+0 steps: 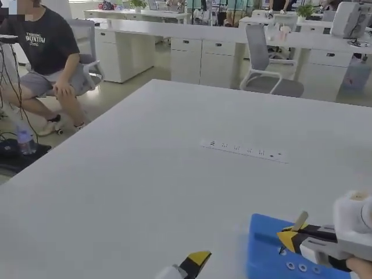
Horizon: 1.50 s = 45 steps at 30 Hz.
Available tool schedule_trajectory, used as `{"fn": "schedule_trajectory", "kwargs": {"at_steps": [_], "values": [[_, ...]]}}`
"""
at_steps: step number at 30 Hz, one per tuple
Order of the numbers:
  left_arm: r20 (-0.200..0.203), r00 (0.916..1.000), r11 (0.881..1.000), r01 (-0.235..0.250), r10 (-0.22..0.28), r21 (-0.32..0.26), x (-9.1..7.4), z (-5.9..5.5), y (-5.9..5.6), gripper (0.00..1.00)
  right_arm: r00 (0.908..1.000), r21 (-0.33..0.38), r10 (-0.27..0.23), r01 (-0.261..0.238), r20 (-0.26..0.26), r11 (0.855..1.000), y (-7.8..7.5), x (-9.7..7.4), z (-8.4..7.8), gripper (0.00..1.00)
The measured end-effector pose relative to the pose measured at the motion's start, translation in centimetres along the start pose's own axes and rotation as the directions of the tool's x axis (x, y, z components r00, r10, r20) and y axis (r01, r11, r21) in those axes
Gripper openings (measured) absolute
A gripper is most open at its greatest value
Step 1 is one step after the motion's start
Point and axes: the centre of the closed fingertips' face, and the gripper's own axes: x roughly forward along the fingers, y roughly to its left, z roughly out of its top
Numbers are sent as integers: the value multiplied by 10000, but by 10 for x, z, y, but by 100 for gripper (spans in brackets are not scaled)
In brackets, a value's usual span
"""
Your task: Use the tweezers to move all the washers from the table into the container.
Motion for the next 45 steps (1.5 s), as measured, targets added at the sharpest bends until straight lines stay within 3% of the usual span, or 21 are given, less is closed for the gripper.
{"fn": "schedule_trajectory", "kwargs": {"at_steps": [18,31,34,39,45], "values": [[-127,9999,10000,17,-16,26,0,-2,0,86,9957,-236,22,-44,-922,9997,-1,13,-28,3],[-266,9996,9999,106,-106,-4,1,-4,-2,84,9984,-211,-66,55,-554,9998,0,13,-24,4],[-293,9996,10000,57,-59,-57,1,-5,0,84,9999,239,-139,141,-93,9996,-1,9,-14,4],[-338,9994,9999,88,-91,-73,2,-6,-1,84,9963,403,-517,490,683,9980,-9,-4,8,4],[-404,9991,9999,132,-134,-55,2,-6,-2,84,9919,129,-683,673,1074,9976,-7,-21,25,4]]}}
